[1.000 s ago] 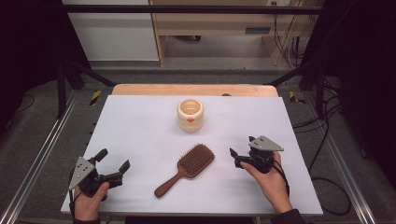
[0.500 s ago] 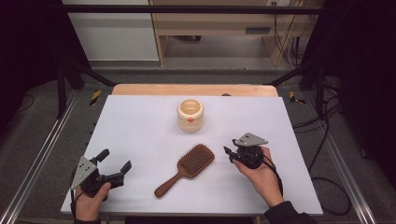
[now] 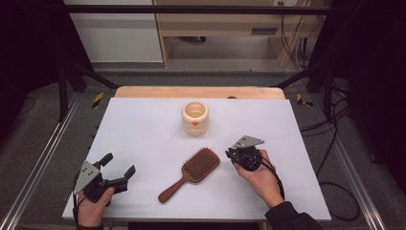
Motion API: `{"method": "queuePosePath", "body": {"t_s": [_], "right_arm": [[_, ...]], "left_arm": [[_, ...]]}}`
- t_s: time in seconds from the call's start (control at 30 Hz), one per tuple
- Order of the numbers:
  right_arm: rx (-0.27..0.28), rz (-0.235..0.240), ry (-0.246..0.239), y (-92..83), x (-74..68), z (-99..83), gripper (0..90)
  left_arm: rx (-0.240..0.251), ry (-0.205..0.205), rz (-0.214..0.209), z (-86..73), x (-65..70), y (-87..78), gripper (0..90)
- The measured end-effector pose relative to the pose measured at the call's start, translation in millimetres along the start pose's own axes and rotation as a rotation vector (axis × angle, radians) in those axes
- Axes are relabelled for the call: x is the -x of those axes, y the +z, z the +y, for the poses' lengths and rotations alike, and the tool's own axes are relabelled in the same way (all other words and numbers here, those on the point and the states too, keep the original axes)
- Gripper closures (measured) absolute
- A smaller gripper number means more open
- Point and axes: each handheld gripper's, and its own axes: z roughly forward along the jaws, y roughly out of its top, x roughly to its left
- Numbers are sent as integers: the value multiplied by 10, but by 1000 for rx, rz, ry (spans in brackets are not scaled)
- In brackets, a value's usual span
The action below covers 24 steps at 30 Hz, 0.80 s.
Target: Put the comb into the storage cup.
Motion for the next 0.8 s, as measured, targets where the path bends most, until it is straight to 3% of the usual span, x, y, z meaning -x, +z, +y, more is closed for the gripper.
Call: {"method": "queuePosePath", "body": {"t_s": [0.03, 0.2, 0.8], "right_arm": [[-12, 23, 9, 27, -8, 14, 894], [-24, 53, 27, 85, -42, 41, 900], [-62, 75, 59, 270, -66, 46, 900]], "left_arm": [[0, 0, 0, 0, 0, 1, 26], [-2, 6, -6, 0, 8, 4, 26], [-15, 14, -14, -5, 26, 24, 28]]}}
